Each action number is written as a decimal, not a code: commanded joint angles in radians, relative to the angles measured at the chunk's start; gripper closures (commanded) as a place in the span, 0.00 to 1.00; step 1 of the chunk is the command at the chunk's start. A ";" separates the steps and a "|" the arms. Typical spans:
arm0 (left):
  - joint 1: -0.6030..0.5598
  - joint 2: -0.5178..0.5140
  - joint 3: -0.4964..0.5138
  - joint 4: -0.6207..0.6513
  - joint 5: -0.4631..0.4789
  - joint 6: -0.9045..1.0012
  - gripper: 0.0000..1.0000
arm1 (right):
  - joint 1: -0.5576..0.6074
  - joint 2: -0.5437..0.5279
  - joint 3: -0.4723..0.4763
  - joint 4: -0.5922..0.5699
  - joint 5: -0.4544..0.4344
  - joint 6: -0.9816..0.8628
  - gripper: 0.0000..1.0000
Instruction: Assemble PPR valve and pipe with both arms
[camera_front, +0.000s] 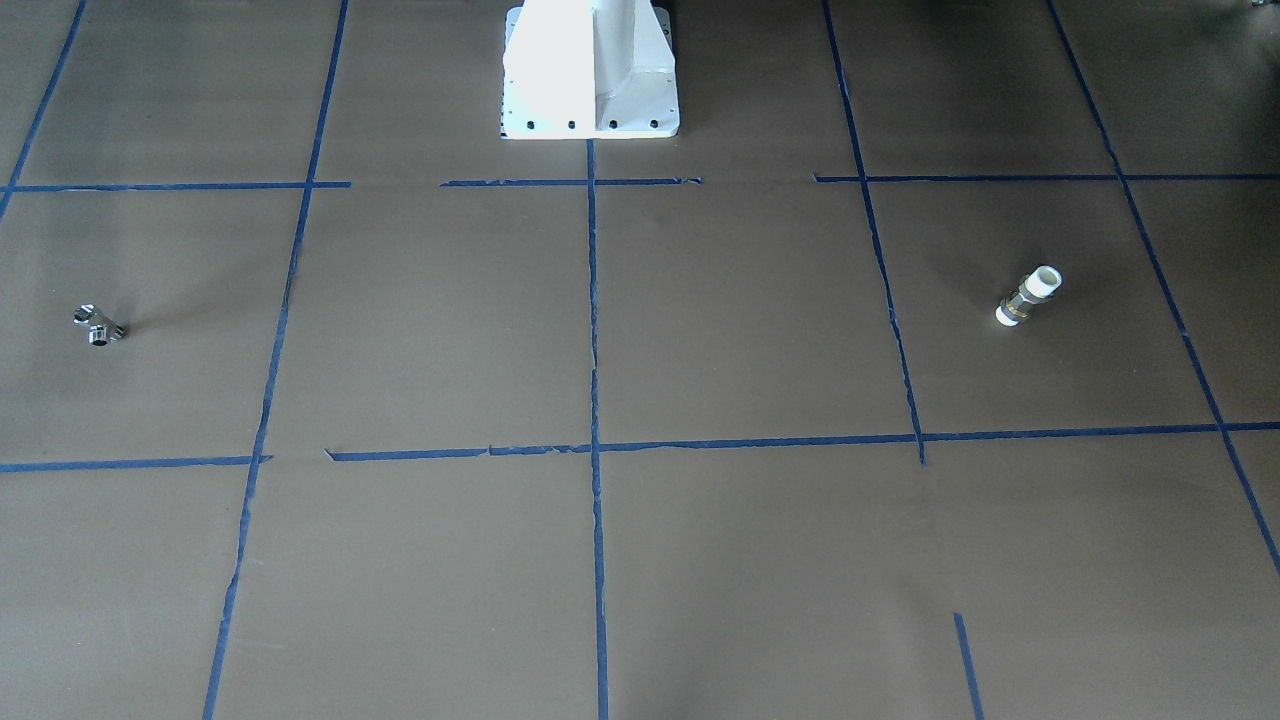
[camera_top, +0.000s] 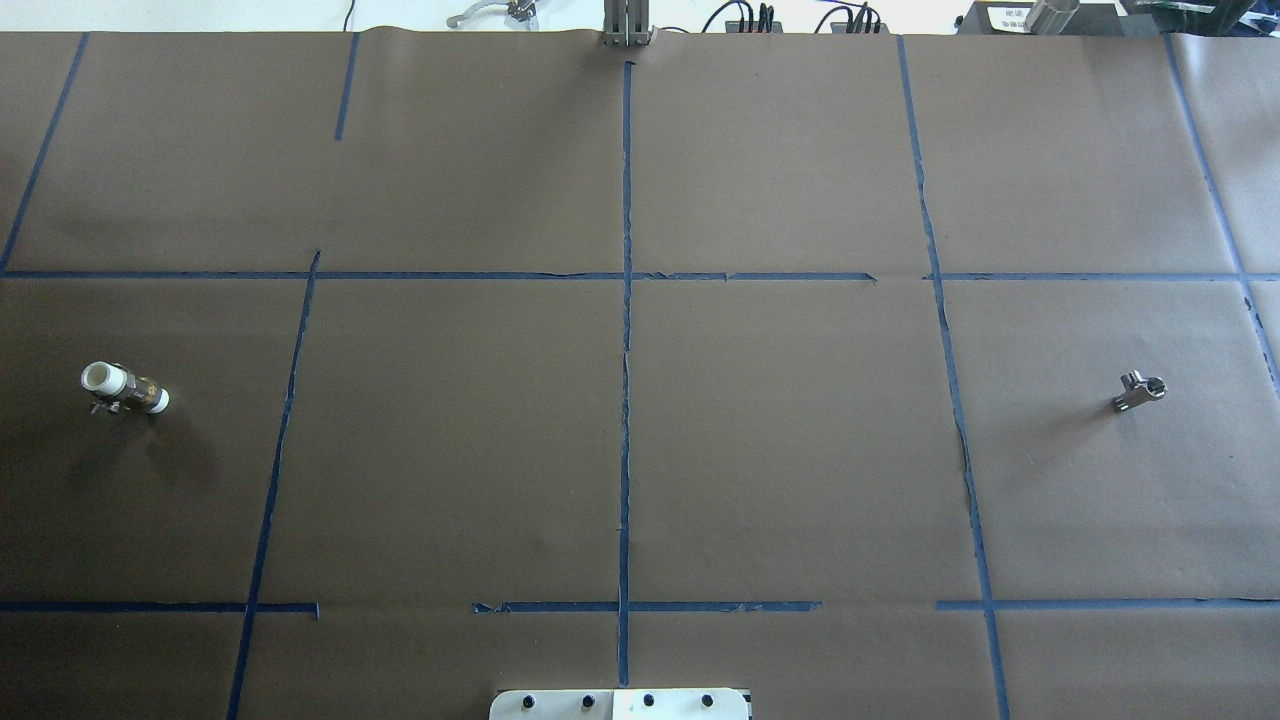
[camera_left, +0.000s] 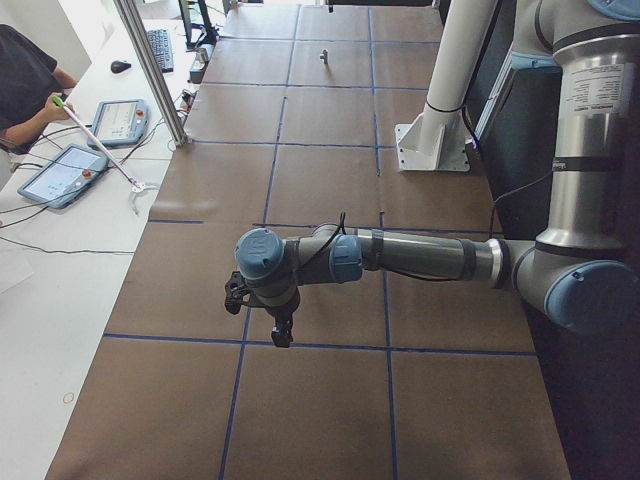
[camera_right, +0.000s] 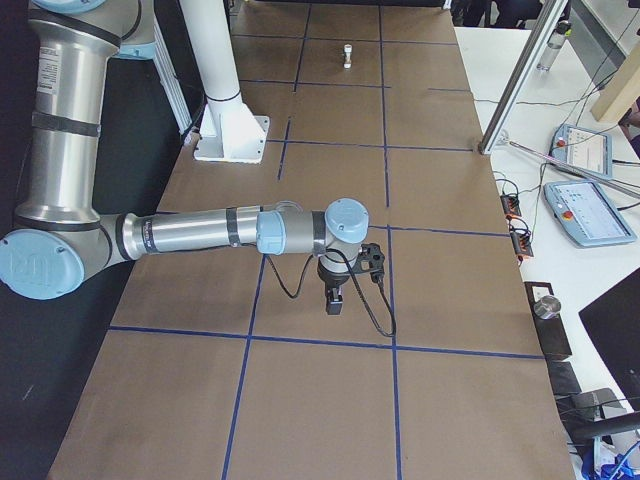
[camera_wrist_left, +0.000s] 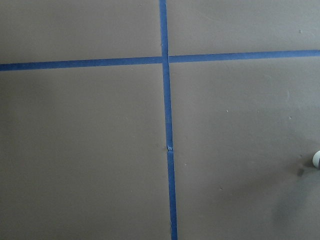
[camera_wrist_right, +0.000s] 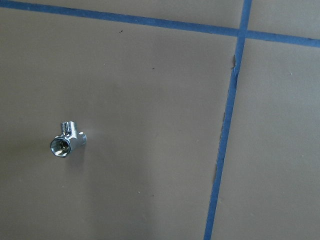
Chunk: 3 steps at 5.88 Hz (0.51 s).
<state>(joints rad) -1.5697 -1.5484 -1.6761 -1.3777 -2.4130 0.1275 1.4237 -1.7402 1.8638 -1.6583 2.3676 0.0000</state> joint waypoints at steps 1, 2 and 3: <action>0.013 -0.013 -0.020 0.018 0.000 0.001 0.00 | 0.009 -0.002 0.006 0.000 0.005 0.000 0.00; 0.017 -0.013 -0.040 0.020 0.012 0.001 0.00 | 0.009 -0.002 0.011 0.002 0.005 0.002 0.00; 0.019 -0.019 -0.063 0.009 0.144 0.004 0.00 | 0.009 0.008 0.012 0.002 0.005 0.003 0.00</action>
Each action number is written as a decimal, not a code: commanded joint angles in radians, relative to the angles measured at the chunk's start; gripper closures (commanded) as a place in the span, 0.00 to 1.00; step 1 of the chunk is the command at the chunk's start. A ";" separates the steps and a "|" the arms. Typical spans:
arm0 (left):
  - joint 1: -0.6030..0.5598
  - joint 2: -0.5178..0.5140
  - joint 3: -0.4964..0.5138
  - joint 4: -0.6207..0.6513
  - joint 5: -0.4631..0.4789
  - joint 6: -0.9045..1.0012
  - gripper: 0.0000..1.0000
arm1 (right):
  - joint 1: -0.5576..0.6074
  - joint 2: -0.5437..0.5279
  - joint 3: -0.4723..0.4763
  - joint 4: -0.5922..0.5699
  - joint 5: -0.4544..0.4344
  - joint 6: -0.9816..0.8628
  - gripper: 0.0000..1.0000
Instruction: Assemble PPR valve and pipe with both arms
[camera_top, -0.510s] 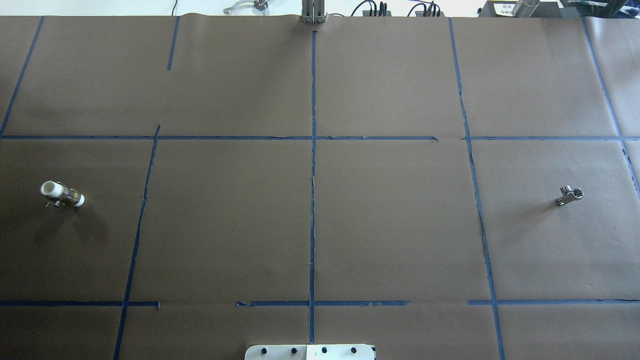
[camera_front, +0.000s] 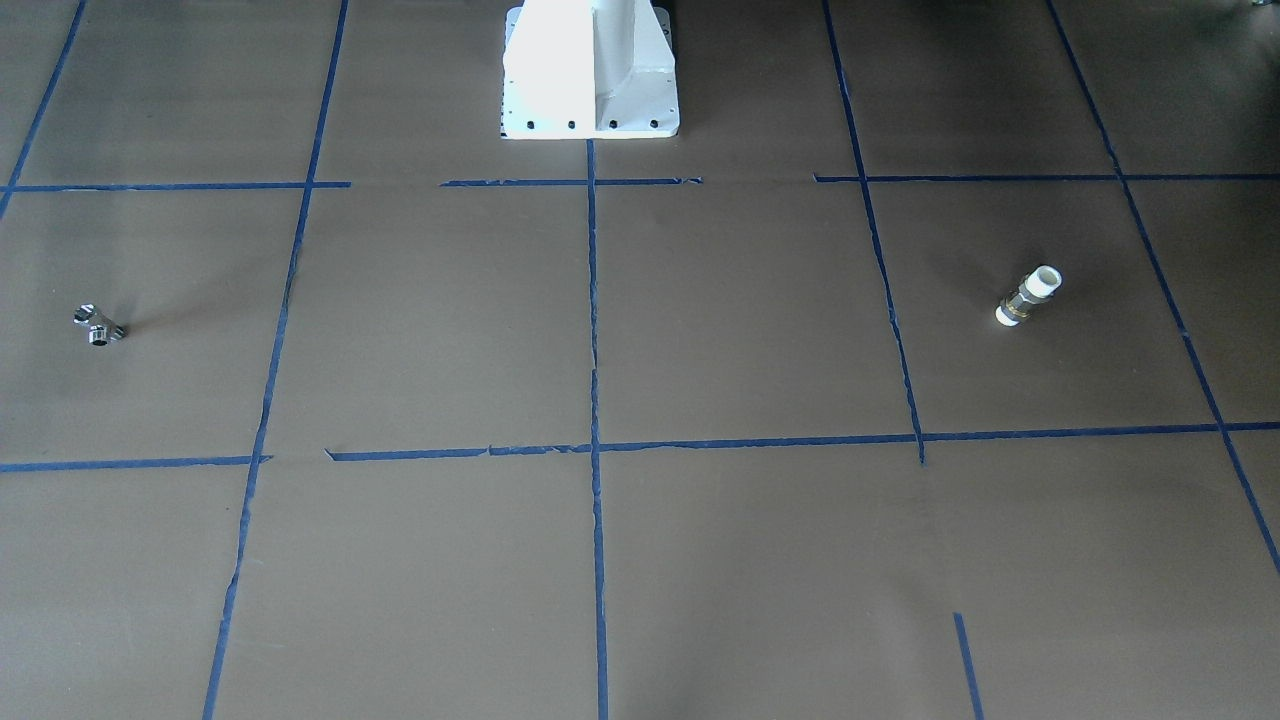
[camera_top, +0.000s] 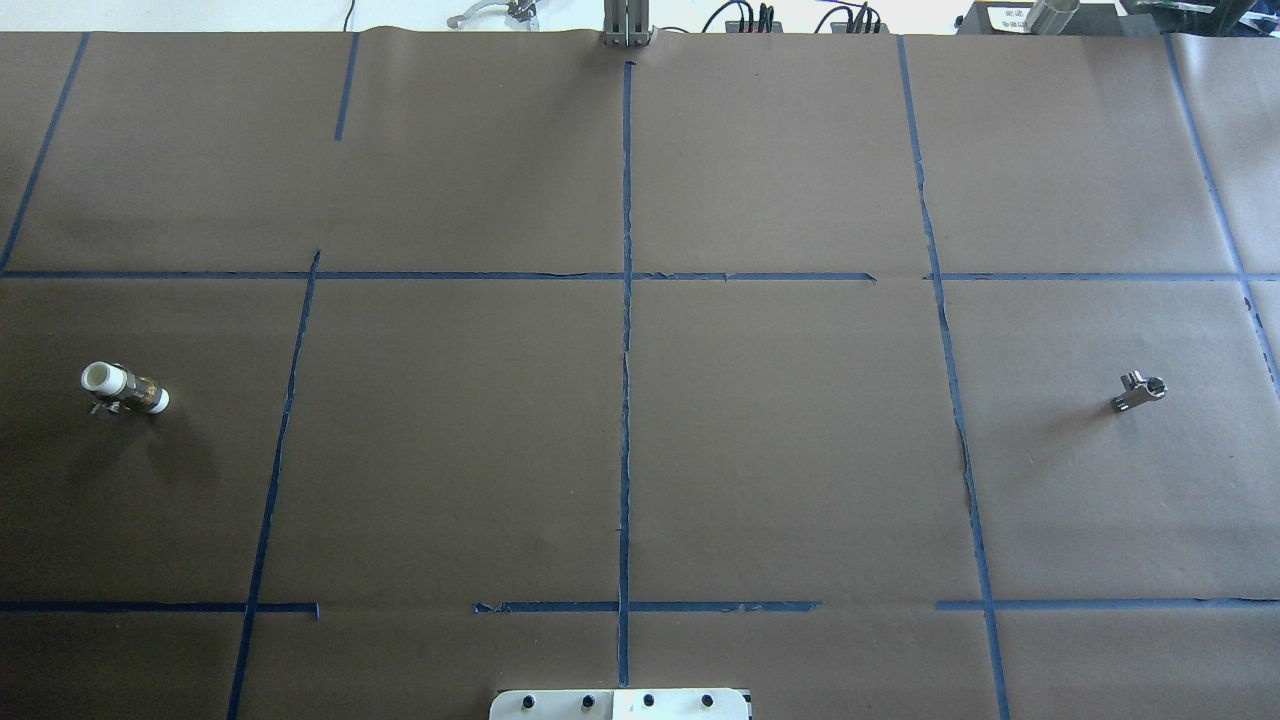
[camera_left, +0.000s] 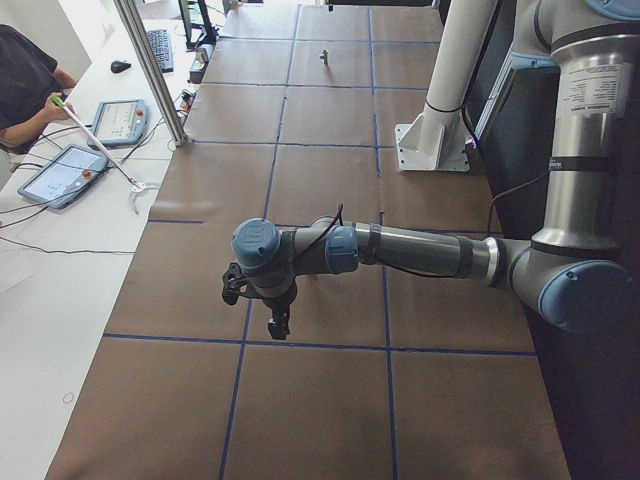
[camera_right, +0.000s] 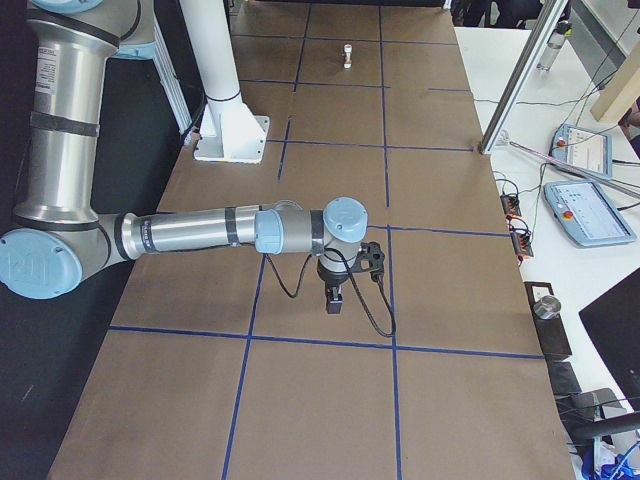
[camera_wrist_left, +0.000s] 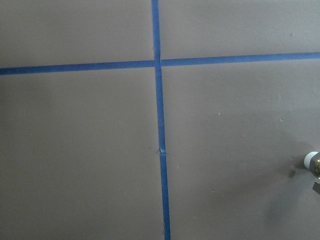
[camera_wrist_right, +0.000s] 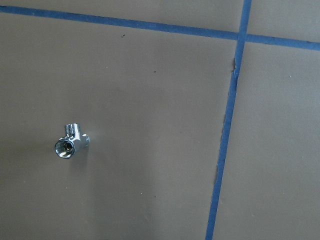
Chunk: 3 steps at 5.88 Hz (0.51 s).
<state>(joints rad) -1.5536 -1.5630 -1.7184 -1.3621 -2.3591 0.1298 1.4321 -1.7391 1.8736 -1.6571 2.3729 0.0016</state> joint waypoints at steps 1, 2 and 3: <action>0.003 0.000 -0.038 -0.006 0.150 0.002 0.00 | 0.001 0.010 0.004 0.000 0.002 0.004 0.00; 0.003 0.001 -0.035 -0.012 0.106 0.001 0.00 | 0.001 0.010 0.005 0.000 0.023 0.005 0.00; 0.003 0.006 -0.064 -0.012 0.100 0.002 0.00 | -0.001 0.013 0.002 0.000 0.023 0.005 0.00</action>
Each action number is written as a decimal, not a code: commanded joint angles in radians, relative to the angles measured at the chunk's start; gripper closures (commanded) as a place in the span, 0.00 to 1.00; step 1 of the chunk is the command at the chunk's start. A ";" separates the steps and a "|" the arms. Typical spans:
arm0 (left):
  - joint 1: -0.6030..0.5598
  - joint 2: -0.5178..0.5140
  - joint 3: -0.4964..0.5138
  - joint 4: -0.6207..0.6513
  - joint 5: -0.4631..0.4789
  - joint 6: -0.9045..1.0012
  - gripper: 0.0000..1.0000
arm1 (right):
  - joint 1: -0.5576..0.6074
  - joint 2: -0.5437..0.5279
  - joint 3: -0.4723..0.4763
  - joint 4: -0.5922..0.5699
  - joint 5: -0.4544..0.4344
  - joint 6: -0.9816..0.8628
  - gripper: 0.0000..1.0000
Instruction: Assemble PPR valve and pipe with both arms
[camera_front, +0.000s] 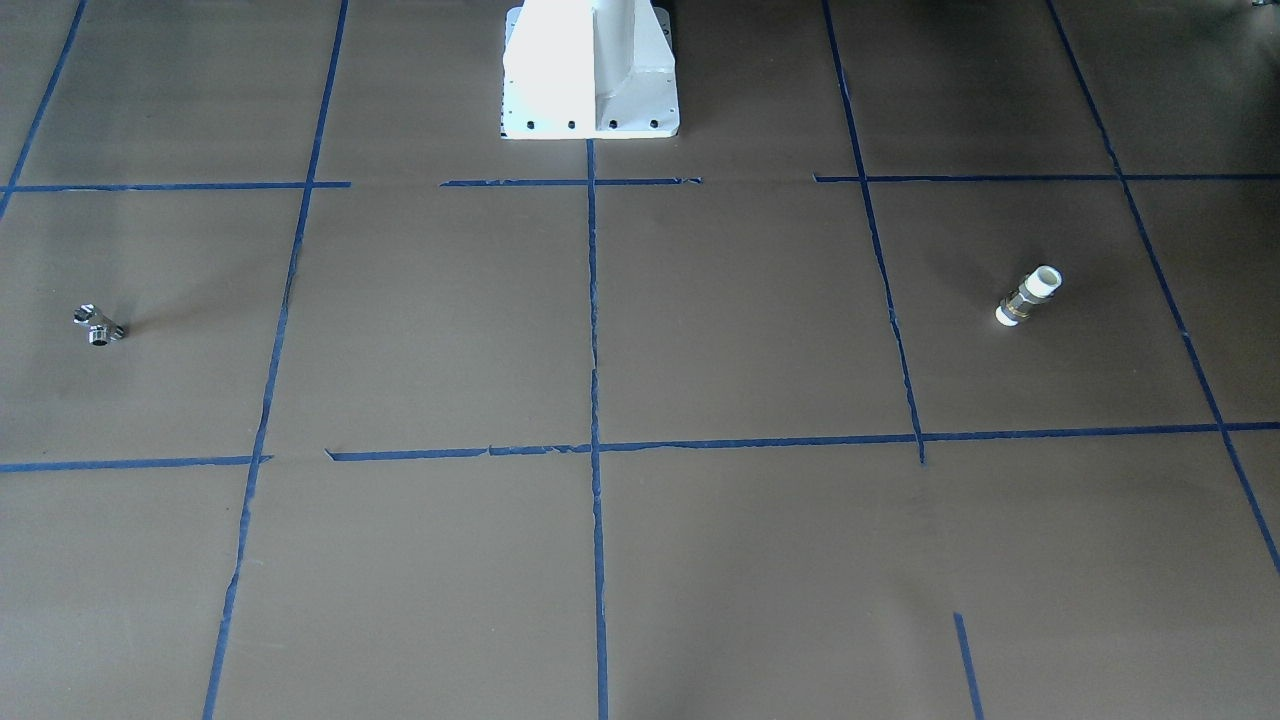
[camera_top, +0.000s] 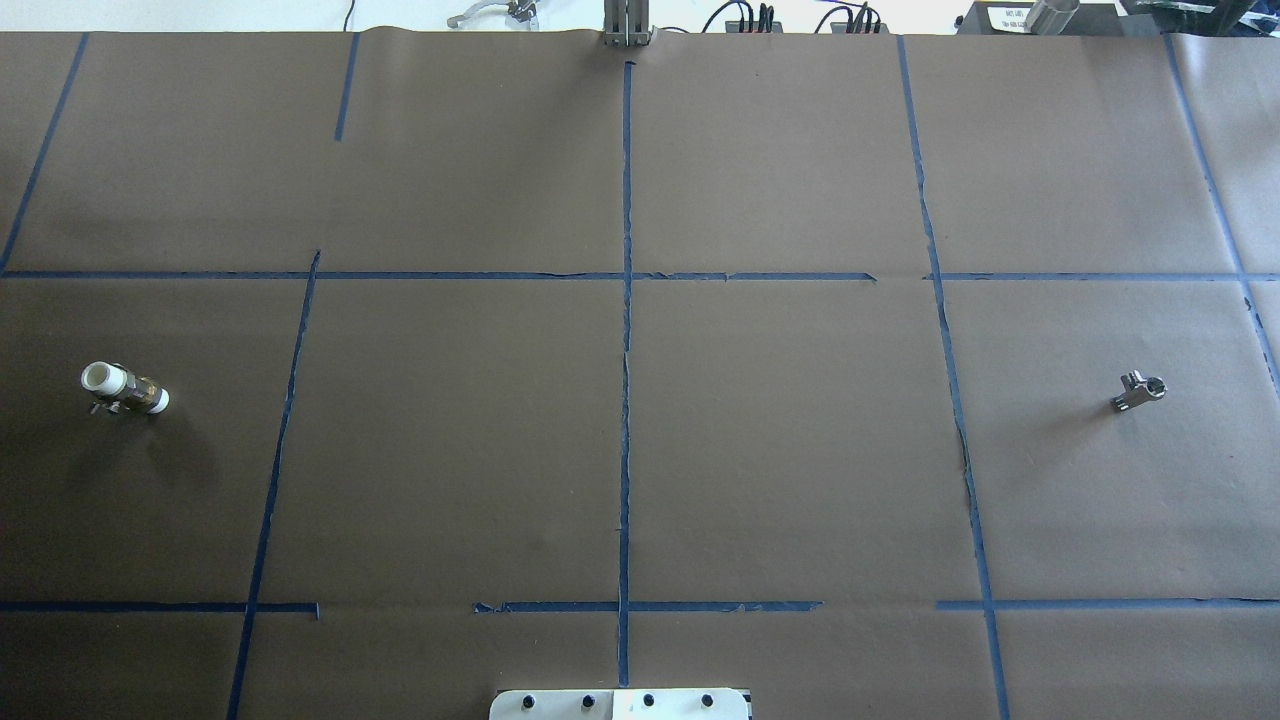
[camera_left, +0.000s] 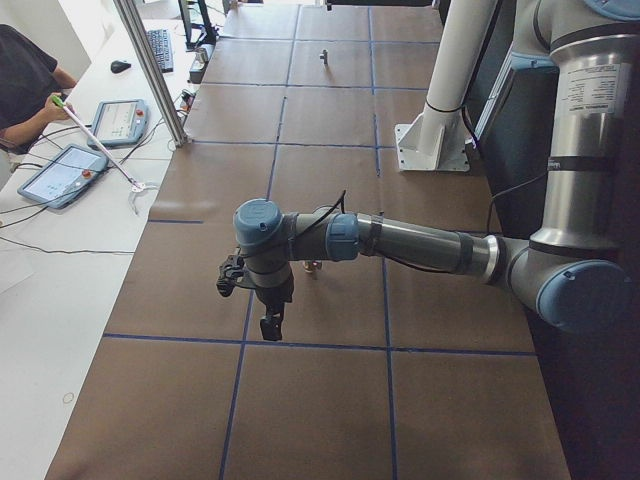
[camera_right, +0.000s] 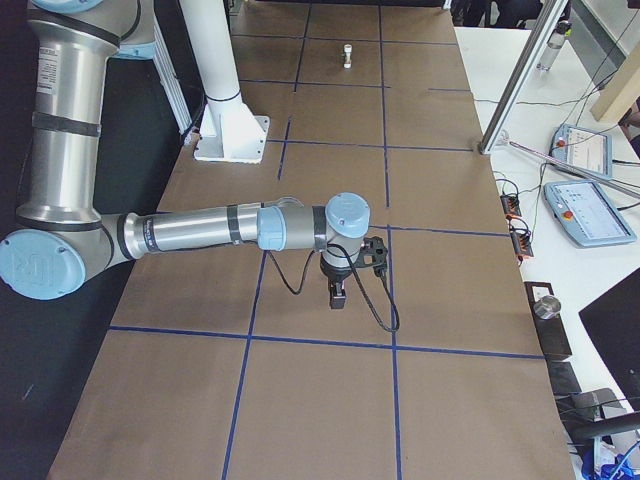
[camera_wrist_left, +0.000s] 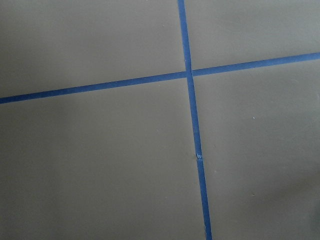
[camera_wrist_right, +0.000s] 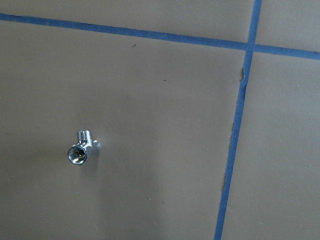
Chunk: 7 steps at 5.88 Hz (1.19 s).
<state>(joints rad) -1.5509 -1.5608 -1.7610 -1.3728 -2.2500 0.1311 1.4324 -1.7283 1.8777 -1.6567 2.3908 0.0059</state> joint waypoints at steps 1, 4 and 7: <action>0.000 0.005 -0.029 -0.003 -0.010 0.002 0.00 | -0.001 0.007 -0.002 0.002 0.007 0.000 0.00; 0.267 0.005 -0.078 -0.217 -0.010 -0.312 0.00 | -0.001 -0.005 -0.005 0.058 0.025 -0.003 0.00; 0.526 0.010 -0.135 -0.389 0.004 -0.650 0.00 | -0.003 -0.014 -0.009 0.094 0.027 -0.009 0.00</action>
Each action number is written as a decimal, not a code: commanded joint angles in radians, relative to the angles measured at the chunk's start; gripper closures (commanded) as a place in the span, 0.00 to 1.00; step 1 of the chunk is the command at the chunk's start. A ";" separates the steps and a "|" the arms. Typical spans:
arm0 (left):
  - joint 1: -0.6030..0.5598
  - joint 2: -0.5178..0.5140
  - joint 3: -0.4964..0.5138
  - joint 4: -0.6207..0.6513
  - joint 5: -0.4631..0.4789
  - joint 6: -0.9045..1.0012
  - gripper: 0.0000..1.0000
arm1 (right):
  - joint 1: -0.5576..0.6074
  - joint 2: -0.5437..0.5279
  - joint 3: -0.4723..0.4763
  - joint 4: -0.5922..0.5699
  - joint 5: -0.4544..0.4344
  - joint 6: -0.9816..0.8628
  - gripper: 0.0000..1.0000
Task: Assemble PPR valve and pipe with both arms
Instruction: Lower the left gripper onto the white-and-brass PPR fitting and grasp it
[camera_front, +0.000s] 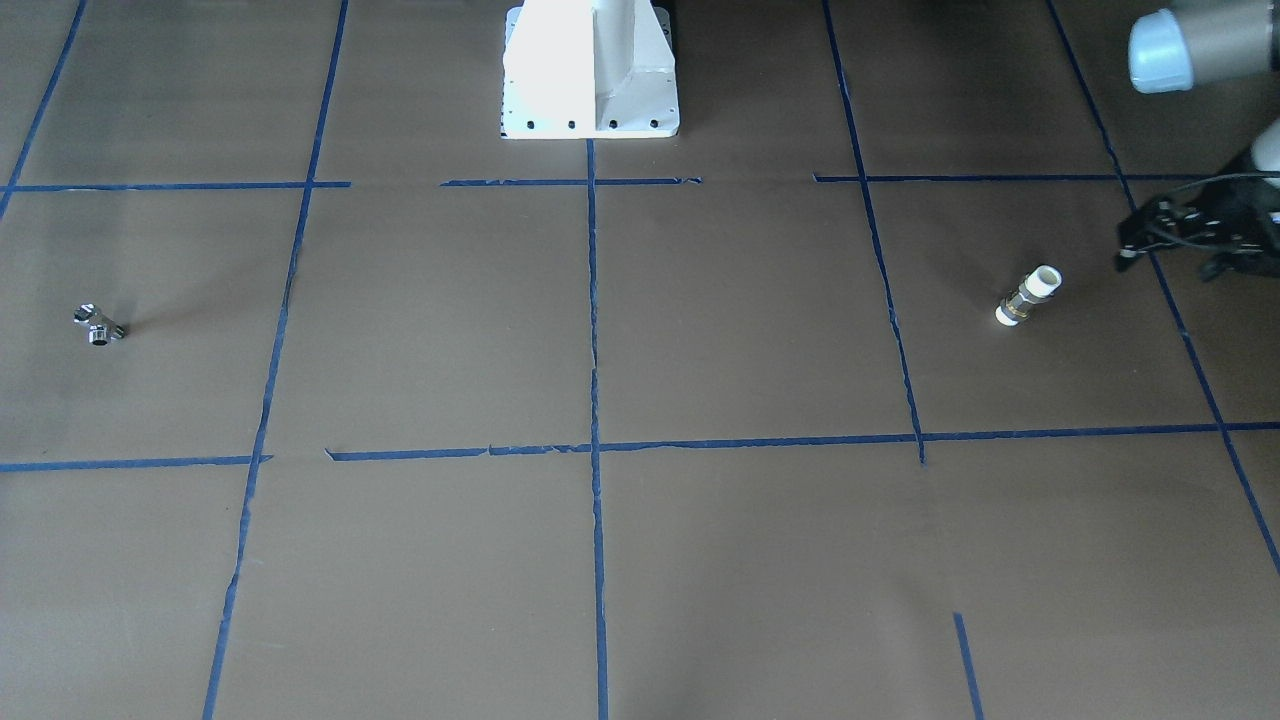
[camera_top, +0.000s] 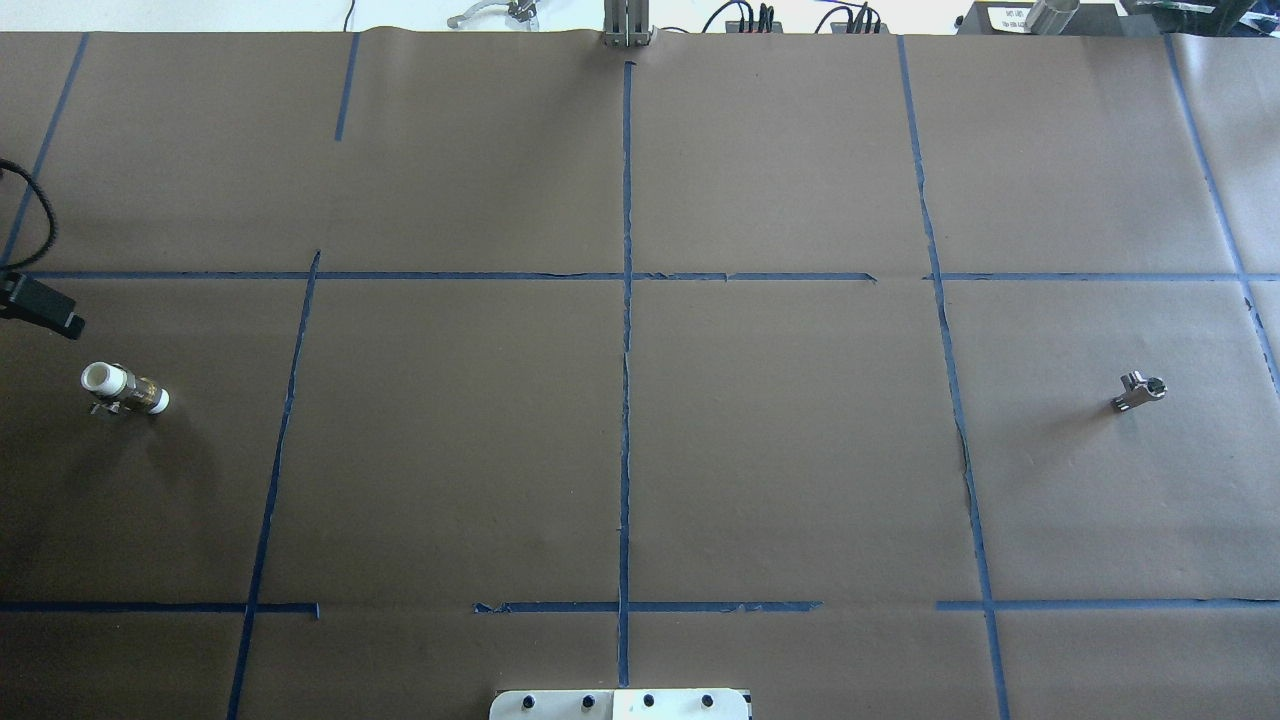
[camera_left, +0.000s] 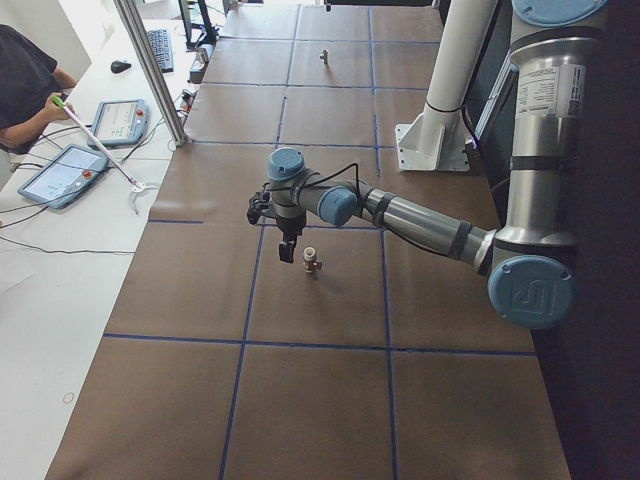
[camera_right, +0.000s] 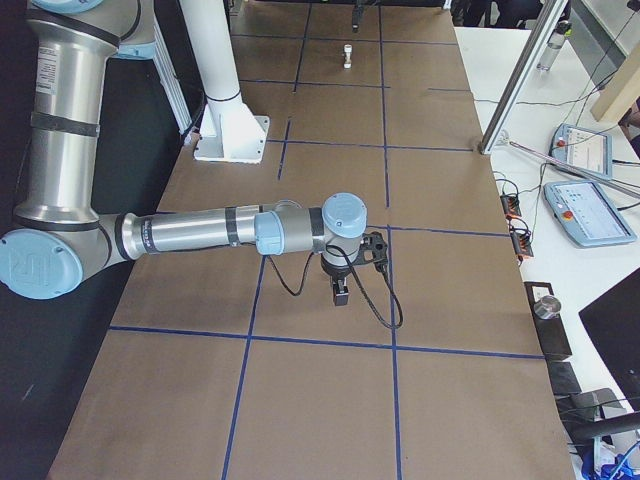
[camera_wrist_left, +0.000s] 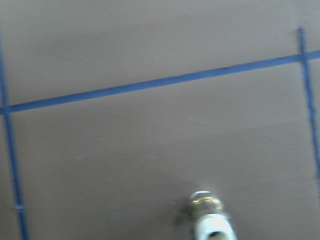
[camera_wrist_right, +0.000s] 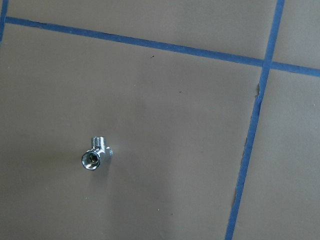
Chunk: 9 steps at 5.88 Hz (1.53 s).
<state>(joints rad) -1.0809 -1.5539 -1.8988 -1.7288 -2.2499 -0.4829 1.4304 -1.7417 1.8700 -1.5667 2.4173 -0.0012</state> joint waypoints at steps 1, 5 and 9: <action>0.059 0.020 0.012 -0.035 0.004 -0.036 0.00 | -0.002 -0.001 -0.003 0.008 0.000 0.000 0.00; 0.102 -0.008 0.113 -0.037 0.001 -0.039 0.00 | -0.016 0.010 -0.006 0.008 0.026 0.000 0.00; 0.165 -0.052 0.191 -0.060 0.001 -0.034 0.00 | -0.015 0.010 -0.006 0.010 0.026 0.000 0.00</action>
<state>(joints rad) -0.9281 -1.5882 -1.7341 -1.7824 -2.2488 -0.5195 1.4155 -1.7319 1.8638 -1.5574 2.4436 -0.0015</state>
